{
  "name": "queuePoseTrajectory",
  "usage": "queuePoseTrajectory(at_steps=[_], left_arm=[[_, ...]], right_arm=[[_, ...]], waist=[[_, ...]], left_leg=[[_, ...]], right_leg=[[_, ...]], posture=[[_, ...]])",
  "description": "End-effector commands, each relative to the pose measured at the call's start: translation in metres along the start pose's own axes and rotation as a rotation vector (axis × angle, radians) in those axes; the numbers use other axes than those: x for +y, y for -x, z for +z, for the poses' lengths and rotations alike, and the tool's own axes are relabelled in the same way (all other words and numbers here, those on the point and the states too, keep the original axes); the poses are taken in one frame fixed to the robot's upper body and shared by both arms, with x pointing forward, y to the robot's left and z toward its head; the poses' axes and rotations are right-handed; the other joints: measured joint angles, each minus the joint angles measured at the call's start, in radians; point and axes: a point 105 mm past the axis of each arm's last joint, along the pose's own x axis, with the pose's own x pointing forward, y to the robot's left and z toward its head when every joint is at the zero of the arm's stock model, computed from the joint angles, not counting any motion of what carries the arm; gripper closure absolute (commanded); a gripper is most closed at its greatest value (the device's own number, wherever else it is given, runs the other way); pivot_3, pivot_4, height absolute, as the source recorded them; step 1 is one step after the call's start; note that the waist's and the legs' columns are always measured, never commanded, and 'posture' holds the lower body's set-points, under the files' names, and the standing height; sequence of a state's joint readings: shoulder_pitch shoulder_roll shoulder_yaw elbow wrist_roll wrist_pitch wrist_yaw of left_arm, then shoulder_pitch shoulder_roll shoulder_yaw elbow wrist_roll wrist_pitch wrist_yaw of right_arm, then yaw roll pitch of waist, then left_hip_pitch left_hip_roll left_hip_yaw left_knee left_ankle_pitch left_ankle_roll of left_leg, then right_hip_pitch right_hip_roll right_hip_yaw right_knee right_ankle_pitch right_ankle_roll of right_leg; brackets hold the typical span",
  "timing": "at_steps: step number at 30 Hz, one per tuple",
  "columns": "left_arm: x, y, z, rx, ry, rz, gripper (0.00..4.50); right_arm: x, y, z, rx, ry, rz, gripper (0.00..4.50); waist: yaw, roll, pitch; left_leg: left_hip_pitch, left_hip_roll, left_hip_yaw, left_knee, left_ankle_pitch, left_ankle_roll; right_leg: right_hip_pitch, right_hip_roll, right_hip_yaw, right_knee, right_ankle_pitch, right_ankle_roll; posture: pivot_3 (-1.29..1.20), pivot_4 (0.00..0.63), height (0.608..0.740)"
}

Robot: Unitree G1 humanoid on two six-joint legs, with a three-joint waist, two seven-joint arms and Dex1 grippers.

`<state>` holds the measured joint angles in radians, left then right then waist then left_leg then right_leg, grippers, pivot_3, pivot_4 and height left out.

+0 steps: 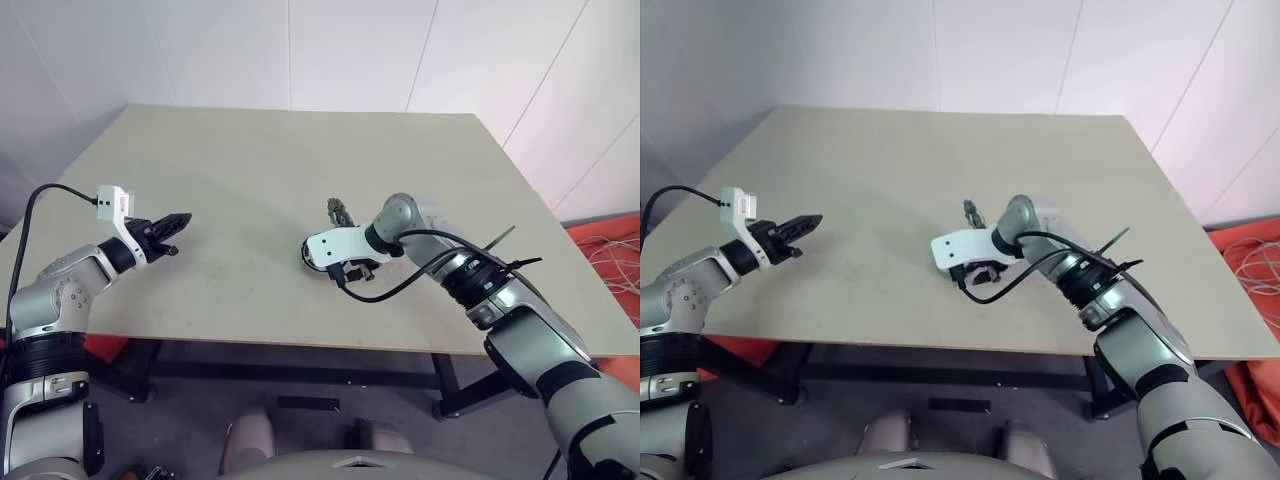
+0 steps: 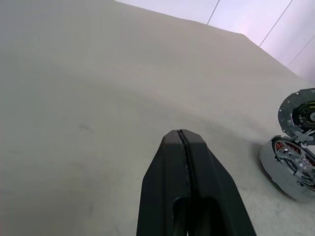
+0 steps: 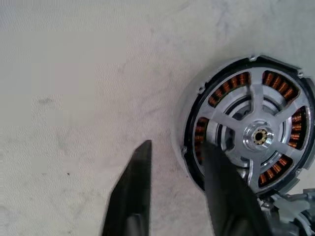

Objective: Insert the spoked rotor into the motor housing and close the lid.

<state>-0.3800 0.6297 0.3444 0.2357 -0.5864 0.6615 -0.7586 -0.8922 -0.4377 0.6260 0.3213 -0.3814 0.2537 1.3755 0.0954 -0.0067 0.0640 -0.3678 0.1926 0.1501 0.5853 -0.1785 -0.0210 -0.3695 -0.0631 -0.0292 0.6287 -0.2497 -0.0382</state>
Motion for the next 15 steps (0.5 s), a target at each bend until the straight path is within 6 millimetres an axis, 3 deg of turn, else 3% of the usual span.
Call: queuePoseTrajectory(at_steps=[1, 3, 11, 15], left_arm=[[-0.005, -0.001, 0.017, -0.051, -0.041, -0.017, 4.5], [-0.005, -0.001, 0.016, -0.051, -0.041, -0.018, 4.5], [-0.005, -0.003, 0.016, -0.05, -0.042, -0.021, 4.5], [-0.005, -0.004, 0.015, -0.049, -0.038, -0.022, 4.5]], right_arm=[[-0.007, 0.007, 0.015, -0.066, -0.072, -0.039, 4.06], [-0.009, 0.011, 0.021, -0.101, -0.144, -0.05, 4.48], [-0.004, 0.024, 0.025, -0.116, -0.308, -0.075, 4.48], [-0.016, 0.027, 0.028, -0.101, -0.402, -0.179, 4.48]], waist=[[-0.001, 0.0, 0.0], [0.0, 0.0, 0.0], [0.004, 0.0, 0.0], [0.004, 0.001, 0.0]], left_leg=[[0.0, 0.0, 0.0, 0.0, 0.0, 0.0], [0.0, 0.0, 0.0, 0.0, 0.0, 0.0], [-0.001, 0.0, 0.0, 0.0, 0.001, -0.001], [-0.001, 0.0, 0.0, 0.0, 0.001, -0.002]], right_leg=[[0.0, 0.0, 0.0, 0.0, 0.0, 0.0], [-0.001, 0.0, 0.0, 0.002, 0.0, 0.0], [-0.002, 0.0, 0.0, 0.003, -0.001, -0.001], [-0.003, 0.0, 0.0, 0.004, -0.001, -0.001]], posture=[[0.0, 0.0, 0.74], [0.0, 0.0, 0.74], [0.0, 0.0, 0.74], [0.0, 0.0, 0.74]])
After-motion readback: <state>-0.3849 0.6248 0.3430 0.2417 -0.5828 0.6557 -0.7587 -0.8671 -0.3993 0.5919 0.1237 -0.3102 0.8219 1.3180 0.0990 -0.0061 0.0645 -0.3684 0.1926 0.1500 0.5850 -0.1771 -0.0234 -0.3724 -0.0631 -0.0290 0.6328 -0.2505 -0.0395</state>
